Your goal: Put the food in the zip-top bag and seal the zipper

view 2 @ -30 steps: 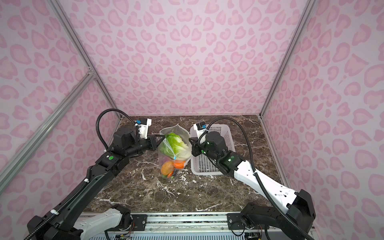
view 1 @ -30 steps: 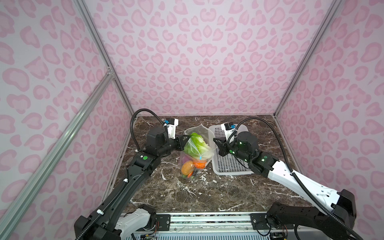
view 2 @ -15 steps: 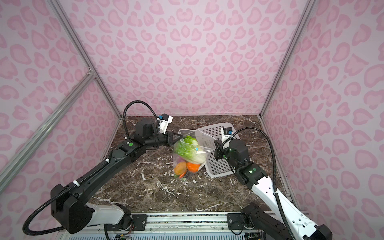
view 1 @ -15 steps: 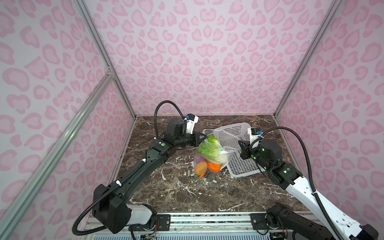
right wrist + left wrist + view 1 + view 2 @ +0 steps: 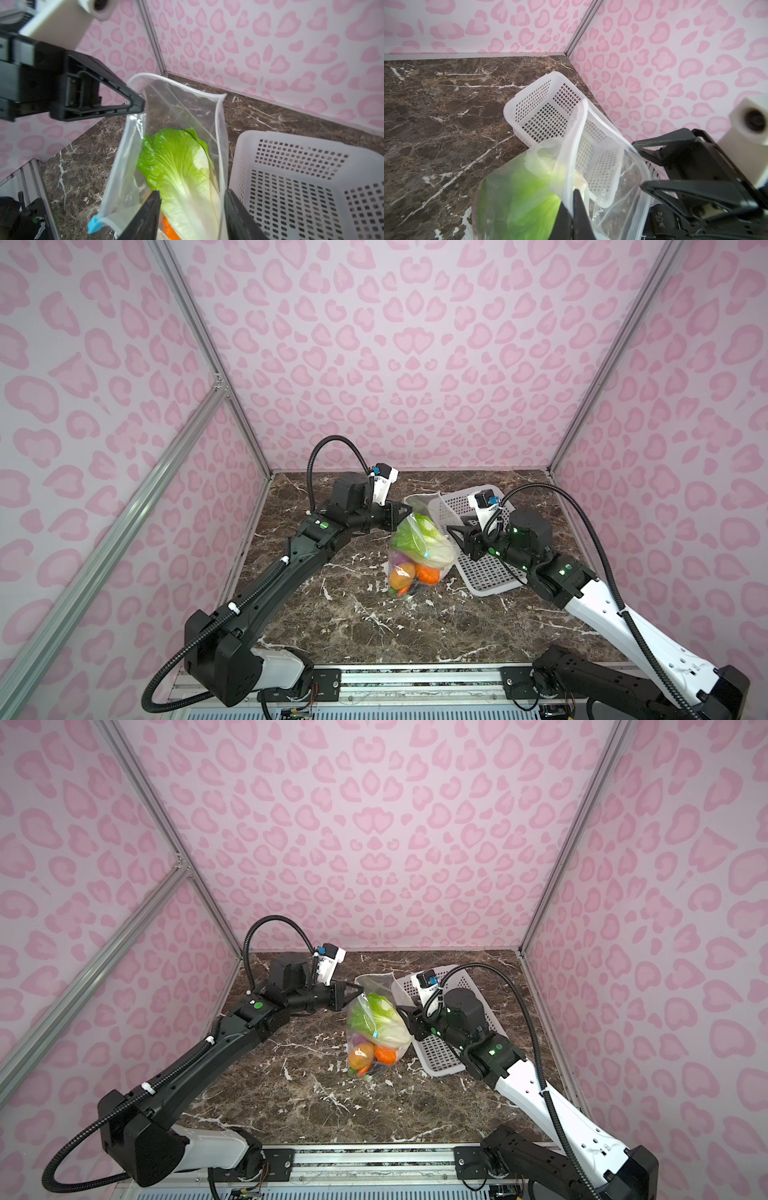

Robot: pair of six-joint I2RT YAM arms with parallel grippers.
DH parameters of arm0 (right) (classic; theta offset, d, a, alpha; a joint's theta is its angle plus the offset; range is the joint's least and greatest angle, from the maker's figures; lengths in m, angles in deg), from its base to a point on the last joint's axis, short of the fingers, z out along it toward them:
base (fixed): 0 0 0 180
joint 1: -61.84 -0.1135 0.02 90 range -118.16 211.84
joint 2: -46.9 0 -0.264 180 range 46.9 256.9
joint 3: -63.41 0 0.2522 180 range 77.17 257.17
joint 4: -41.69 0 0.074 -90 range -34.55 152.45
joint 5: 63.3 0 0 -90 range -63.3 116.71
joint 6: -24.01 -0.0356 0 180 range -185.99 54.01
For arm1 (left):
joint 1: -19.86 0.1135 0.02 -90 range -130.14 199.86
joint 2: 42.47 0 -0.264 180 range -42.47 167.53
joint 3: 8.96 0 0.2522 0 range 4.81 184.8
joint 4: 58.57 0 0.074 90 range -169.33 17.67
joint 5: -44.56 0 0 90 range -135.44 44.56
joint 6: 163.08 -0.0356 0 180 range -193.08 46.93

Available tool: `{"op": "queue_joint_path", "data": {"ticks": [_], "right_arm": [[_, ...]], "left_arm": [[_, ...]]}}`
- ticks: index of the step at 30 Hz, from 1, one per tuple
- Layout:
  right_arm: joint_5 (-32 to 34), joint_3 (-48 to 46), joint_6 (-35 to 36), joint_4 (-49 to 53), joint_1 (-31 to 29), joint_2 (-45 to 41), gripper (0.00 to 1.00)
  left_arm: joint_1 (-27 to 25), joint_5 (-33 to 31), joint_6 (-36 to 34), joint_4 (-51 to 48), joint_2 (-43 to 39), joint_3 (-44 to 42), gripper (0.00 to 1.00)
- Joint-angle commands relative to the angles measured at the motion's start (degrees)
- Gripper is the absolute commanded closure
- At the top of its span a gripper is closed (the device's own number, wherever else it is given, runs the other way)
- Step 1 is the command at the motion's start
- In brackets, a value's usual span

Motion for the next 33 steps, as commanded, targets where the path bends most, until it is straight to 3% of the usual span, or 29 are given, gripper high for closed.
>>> {"op": "queue_joint_path", "data": {"ticks": [1, 9, 15, 19, 24, 31, 33], "right_arm": [[2.62, 2.31, 9.29, 2.93, -3.11, -0.1, 0.41], [3.15, 2.89, 30.28, 7.24, -11.09, -0.45, 0.34], [4.56, 3.7, 38.38, 12.22, -11.1, -0.2, 0.27], [4.95, 4.3, 40.5, 13.97, -10.73, 1.2, 0.27], [7.93, 4.51, 41.45, 13.29, -10.53, 3.91, 0.51], [6.72, 3.2, 41.57, 11.1, -9.26, 5.47, 0.73], [5.4, 2.99, 40.76, 10.32, -9.2, 5.66, 0.91]], "left_arm": [[0.13, -0.22, -2.33, -0.66, -1.15, 1.08, 0.98], [0.13, 2.47, -2.66, -1.37, -1.91, 0.84, 0.98], [0.13, 4.23, -2.47, -1.29, -1.41, 0.29, 0.98], [0.13, 5.11, -2.6, -1.11, -1.08, 0.25, 0.98], [0.13, 5.58, -2.91, -0.93, -0.85, 0.27, 0.98], [0.13, 5.85, -2.65, -0.32, -0.8, 0.59, 0.98], [0.13, 5.93, -2.38, -0.23, -0.59, 0.86, 0.97]]}}
